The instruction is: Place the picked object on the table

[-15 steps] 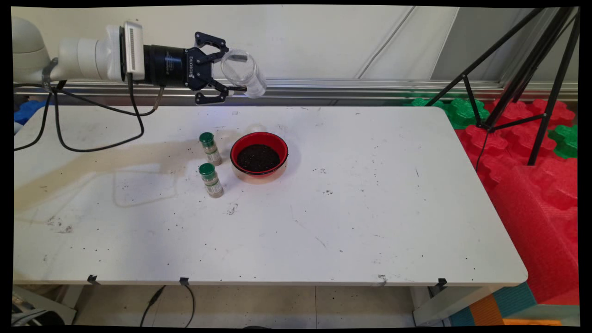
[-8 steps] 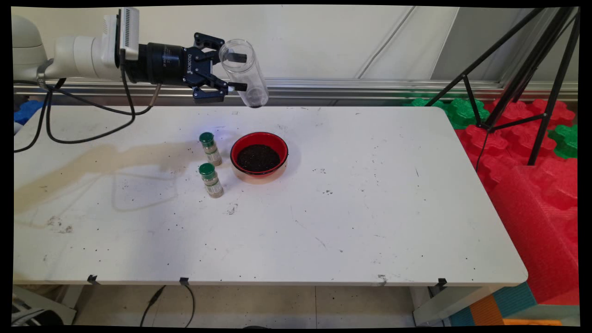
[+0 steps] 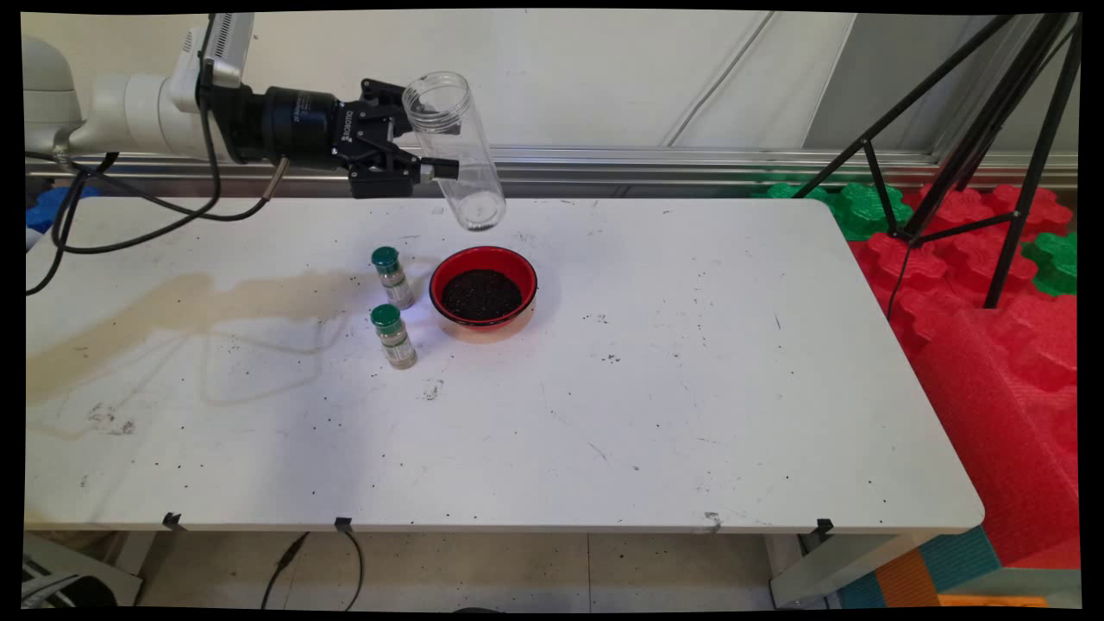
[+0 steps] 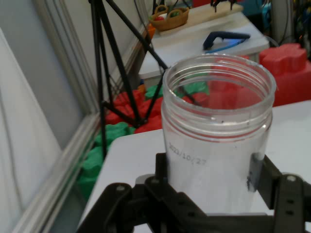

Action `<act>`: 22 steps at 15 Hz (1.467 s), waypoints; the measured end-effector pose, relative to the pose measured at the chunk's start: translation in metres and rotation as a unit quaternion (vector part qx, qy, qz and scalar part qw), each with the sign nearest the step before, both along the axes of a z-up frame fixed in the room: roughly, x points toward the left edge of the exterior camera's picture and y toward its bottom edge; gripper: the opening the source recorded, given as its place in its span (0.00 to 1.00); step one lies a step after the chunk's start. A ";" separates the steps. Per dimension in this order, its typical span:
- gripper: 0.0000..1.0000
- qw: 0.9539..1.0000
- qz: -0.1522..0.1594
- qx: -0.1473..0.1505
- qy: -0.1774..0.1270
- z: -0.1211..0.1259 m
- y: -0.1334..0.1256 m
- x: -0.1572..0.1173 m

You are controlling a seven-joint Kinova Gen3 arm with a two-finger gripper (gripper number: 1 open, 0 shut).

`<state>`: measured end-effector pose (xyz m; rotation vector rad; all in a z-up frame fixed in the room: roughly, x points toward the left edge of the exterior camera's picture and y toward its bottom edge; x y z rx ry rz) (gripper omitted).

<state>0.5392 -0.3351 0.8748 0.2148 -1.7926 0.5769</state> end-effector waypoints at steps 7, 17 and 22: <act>0.00 0.996 -0.020 0.083 0.038 -0.015 0.024 -0.007; 0.00 0.988 -0.061 0.137 0.036 -0.056 0.062 -0.013; 0.00 0.987 -0.068 0.147 0.024 -0.078 0.070 -0.014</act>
